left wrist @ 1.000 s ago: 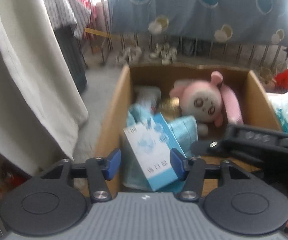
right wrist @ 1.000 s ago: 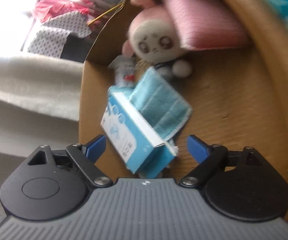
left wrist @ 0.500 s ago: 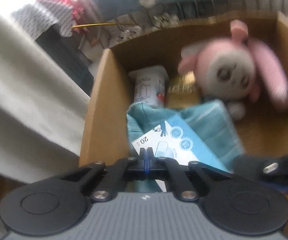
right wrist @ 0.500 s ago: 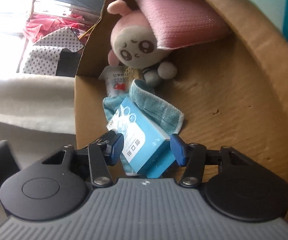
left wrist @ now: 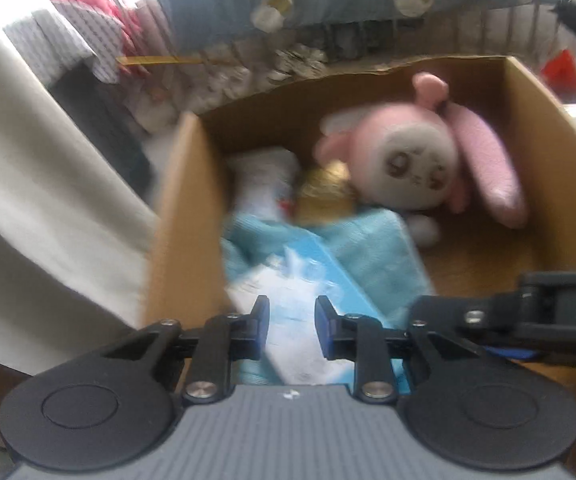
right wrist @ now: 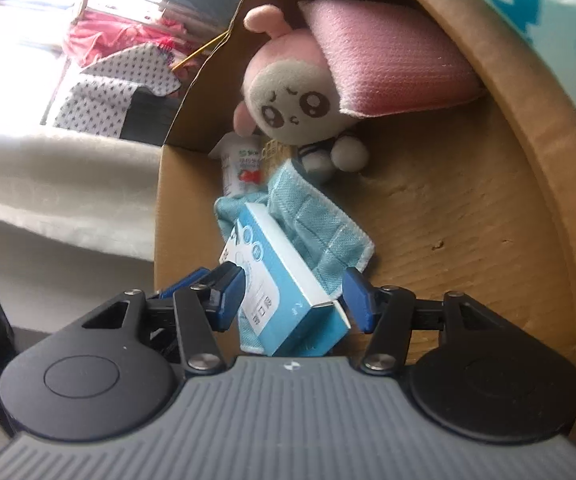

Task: Organize soft objects
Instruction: 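Lower the towel and white-blue box into the box and open both tools, then move both tools back to the table toward the striped cloth and blue package, then grasp the orange-striped cloth with the left tool, then grasp the blue package with the right tool, then carry the striped cloth and blue package toward the cardboard box with both tools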

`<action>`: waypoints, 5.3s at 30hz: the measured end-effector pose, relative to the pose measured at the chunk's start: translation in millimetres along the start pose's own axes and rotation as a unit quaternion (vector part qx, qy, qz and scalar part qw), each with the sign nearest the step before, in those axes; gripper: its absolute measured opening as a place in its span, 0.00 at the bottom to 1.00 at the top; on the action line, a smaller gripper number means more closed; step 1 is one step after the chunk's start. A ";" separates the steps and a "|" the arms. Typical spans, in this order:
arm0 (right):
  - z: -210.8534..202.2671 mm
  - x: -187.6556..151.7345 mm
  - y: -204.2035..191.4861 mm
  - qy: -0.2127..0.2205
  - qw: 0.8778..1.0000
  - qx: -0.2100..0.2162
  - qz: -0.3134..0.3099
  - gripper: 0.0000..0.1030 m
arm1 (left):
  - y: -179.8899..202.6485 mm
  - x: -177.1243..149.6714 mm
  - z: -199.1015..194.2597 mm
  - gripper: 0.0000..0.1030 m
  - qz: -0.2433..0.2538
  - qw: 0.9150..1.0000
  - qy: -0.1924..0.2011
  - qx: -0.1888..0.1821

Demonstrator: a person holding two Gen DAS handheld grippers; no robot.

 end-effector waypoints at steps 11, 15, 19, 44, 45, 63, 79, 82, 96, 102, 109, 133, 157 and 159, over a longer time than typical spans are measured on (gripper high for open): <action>-39.7 -10.3 -36.3 0.015 0.998 0.027 -0.053 0.54 | -12.3 -11.0 -66.3 0.24 -0.064 0.996 0.055 0.040; -81.4 -19.3 -72.1 -0.012 0.987 0.116 -0.107 0.57 | -3.5 -14.8 -174.5 0.32 -0.045 0.974 0.207 0.083; -179.0 -29.3 -72.0 0.009 0.964 0.201 -0.175 0.65 | 43.5 -41.3 -253.2 0.48 -0.029 0.961 0.275 0.015; -274.8 111.6 189.1 0.149 0.844 -0.258 -0.445 0.86 | 381.4 -84.4 -98.0 0.48 0.063 0.959 0.251 -0.119; -269.4 117.3 185.4 0.157 0.838 -0.262 -0.453 0.86 | 379.2 -82.2 -95.3 0.48 0.058 0.959 0.252 -0.114; -241.6 139.5 203.8 0.122 0.846 -0.312 -0.415 0.48 | 365.8 -96.8 -92.1 0.28 0.050 0.971 0.204 -0.114; -295.3 30.1 246.1 0.032 0.911 -0.241 -0.333 0.25 | 337.6 -168.5 -133.5 0.28 0.021 0.966 0.178 -0.184; -314.7 12.0 248.1 0.052 0.894 -0.263 -0.359 0.27 | 330.8 -172.4 -138.1 0.36 0.011 0.963 0.181 -0.197; -274.0 108.7 210.8 0.102 0.865 -0.313 -0.379 0.87 | 342.3 -146.7 -117.4 0.67 -0.045 0.955 0.175 -0.236; -266.7 102.8 226.4 0.117 0.865 -0.318 -0.371 0.67 | 343.0 -145.6 -102.6 0.43 -0.070 0.958 0.145 -0.237; -306.6 51.1 239.2 0.093 0.867 -0.302 -0.384 0.67 | 343.1 -164.7 -117.2 0.42 -0.037 0.962 0.150 -0.225; -382.0 -42.1 262.6 0.098 0.896 -0.243 -0.358 0.83 | 337.4 -198.6 -141.4 0.62 -0.024 0.964 0.157 -0.215; -383.9 -37.3 256.9 0.127 0.948 -0.176 -0.232 0.73 | 315.3 -193.4 -178.0 0.36 -0.041 0.958 0.183 -0.215; -386.6 -46.3 232.0 0.127 0.951 -0.145 -0.241 0.73 | 299.7 -189.9 -199.7 0.37 -0.036 0.955 0.206 -0.209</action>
Point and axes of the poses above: each gripper's, at about its wrist camera, not at the fingertips, and z roughly the way its jaws point, y to its right, x to its top, the point moved 7 cm from there along z, roughly the way its jaws point, and after that the axes turned 2 degrees about y, right-handed, at the moved point
